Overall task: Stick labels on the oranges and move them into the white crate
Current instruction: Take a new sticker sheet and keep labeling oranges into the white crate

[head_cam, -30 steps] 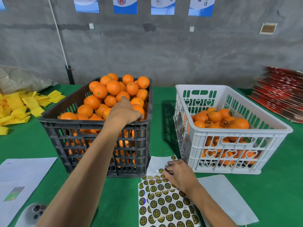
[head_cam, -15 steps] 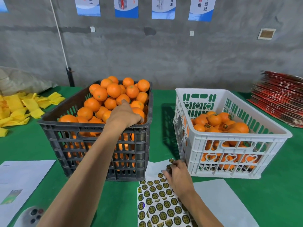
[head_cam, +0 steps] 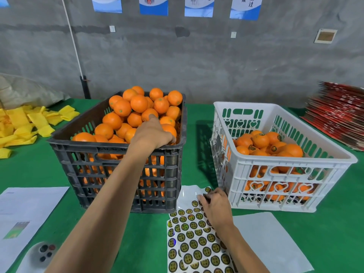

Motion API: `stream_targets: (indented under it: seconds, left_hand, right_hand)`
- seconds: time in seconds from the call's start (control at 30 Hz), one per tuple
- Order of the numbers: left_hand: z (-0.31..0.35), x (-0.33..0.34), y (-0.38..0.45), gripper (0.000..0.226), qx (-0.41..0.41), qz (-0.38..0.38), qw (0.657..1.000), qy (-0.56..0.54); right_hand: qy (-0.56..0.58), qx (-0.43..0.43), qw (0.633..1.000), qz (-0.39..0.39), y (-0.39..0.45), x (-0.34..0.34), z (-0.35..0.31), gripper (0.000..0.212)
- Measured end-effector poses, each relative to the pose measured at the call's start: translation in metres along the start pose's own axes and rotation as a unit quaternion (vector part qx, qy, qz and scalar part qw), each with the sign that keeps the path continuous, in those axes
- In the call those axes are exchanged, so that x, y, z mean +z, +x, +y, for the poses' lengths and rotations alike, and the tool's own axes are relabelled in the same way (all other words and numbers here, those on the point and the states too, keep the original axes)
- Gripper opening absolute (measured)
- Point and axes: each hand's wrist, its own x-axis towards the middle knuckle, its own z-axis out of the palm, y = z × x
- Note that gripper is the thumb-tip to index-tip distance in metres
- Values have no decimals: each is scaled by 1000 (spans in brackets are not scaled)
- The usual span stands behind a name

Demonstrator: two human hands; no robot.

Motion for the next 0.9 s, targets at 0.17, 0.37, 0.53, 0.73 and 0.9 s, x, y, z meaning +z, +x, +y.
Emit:
stream_targets:
  seconds: [0.17, 0.37, 0.53, 0.73, 0.9]
  left_hand:
    - [1, 0, -1, 85, -2, 4, 1000, 2]
    - [1, 1, 1, 85, 0, 0, 1000, 10]
    - [1, 0, 0, 85, -4, -8, 1000, 12]
    - [1, 1, 1, 85, -4, -4, 1000, 11]
    - [0, 1, 1, 85, -2, 1, 1000, 12]
  right_hand:
    - [-21, 7, 1000, 0, -1, 1, -1, 45]
    - [37, 26, 999, 23, -1, 2, -3, 41]
    - [38, 28, 998, 29, 1, 6, 0, 32]
    - [50, 40, 996, 62, 2, 11, 0, 23]
    - [75, 54, 994, 55, 4, 11, 2, 23]
